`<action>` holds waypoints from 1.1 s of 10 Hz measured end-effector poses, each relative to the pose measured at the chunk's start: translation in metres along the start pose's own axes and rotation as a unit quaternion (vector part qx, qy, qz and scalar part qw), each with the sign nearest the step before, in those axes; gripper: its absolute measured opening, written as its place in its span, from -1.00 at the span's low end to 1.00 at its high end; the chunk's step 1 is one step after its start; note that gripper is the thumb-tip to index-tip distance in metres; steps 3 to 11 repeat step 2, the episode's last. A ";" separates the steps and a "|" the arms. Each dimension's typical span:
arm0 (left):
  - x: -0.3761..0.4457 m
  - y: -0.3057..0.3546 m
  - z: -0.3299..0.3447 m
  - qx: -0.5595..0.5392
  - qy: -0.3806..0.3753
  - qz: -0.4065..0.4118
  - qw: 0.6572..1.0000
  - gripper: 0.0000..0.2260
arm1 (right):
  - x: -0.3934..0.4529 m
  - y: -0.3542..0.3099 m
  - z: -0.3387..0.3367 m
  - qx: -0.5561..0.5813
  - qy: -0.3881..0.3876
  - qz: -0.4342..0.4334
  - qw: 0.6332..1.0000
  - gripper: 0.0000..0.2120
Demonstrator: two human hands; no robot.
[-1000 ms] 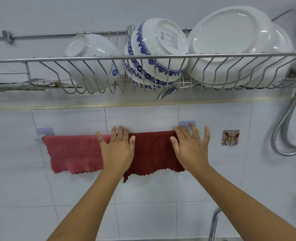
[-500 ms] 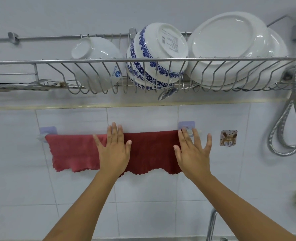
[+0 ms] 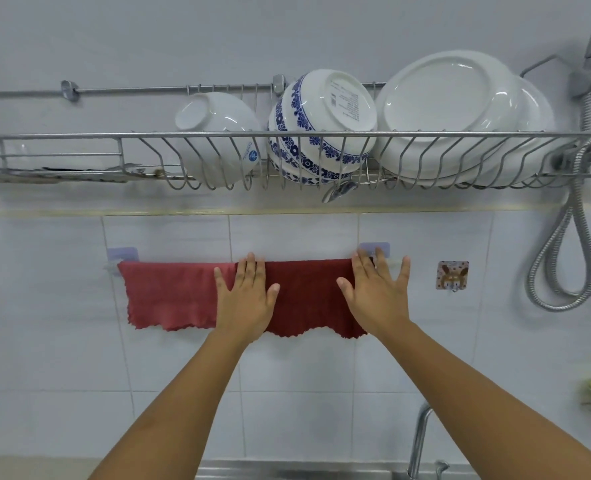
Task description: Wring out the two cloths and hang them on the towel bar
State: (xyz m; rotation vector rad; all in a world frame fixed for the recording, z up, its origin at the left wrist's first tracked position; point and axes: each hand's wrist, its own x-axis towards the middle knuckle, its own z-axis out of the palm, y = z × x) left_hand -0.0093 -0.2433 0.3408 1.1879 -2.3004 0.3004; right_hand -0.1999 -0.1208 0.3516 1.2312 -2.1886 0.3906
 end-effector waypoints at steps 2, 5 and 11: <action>-0.048 -0.004 -0.004 -0.015 -0.053 -0.050 0.997 -0.42 | -0.037 -0.024 -0.003 0.066 -0.038 -0.040 0.996 -0.43; -0.048 -0.004 -0.004 -0.015 -0.053 -0.050 0.997 -0.42 | -0.037 -0.024 -0.003 0.066 -0.038 -0.040 0.996 -0.43; -0.048 -0.004 -0.004 -0.015 -0.053 -0.050 0.997 -0.42 | -0.037 -0.024 -0.003 0.066 -0.038 -0.040 0.996 -0.43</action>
